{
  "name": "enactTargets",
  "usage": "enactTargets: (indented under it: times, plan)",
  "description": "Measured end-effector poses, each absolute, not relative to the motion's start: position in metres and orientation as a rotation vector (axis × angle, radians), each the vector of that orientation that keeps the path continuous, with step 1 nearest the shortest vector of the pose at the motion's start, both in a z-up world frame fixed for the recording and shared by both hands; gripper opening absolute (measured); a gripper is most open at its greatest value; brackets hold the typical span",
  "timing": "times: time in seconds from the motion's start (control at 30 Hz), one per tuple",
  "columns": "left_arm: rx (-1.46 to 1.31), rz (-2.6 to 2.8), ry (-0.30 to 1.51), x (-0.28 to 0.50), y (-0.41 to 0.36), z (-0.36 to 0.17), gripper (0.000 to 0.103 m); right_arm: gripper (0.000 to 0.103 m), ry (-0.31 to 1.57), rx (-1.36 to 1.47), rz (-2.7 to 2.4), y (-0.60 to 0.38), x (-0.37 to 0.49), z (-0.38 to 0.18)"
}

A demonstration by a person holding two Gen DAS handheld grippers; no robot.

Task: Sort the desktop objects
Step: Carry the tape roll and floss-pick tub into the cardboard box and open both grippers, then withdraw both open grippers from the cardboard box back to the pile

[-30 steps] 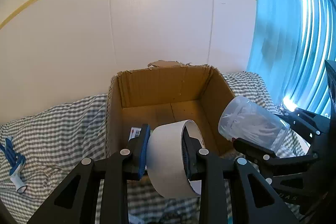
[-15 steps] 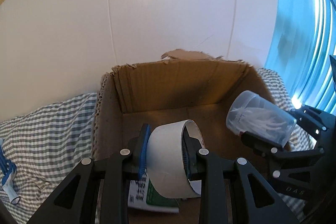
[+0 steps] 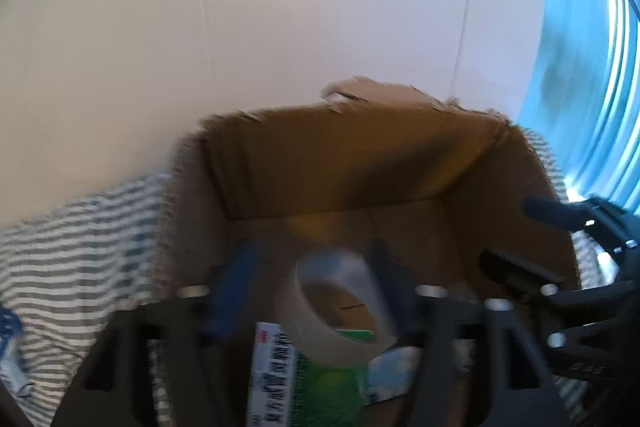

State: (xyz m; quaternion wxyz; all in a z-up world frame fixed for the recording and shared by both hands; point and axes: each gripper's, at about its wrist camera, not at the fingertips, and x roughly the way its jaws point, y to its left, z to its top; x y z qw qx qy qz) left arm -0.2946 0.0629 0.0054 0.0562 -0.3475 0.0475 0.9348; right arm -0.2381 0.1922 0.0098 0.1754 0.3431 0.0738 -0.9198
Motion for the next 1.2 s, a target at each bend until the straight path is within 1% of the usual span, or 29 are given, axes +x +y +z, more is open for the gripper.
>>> enactTargets:
  times: [0.07,0.17,0.43,0.5,0.6,0.73,0.97,1.2]
  plan:
    - [-1.013,2.876,0.166,-0.287,0.063,0.011,0.095,0.071,0.202,0.951,-2.618,0.195,-0.232,0.016]
    - [-0.991,2.888,0.186,-0.277,0.065,0.023,0.096,0.071,0.19,0.93,-2.629,0.2,-0.221,0.025]
    - [-0.993,2.914,0.163,-0.227,0.047,0.046,0.096,0.071,0.176,0.887,-2.634,0.208,-0.175,0.054]
    - [-1.0,2.931,0.164,-0.214,0.04,0.047,0.099,0.071,0.186,0.88,-2.633,0.207,-0.163,0.063]
    - [-1.018,2.929,0.157,-0.193,0.033,0.047,0.1,0.071,0.204,0.873,-2.628,0.206,-0.144,0.071]
    - [-1.045,2.926,0.193,-0.166,0.031,0.045,0.1,0.071,0.246,0.853,-2.622,0.208,-0.113,0.08]
    - [-1.152,2.873,0.246,-0.114,0.024,0.016,0.1,0.071,0.306,0.901,-2.583,0.205,-0.075,0.069]
    - [-1.353,2.767,0.261,-0.075,0.024,-0.038,0.1,0.071,0.312,1.054,-2.477,0.197,-0.052,0.022]
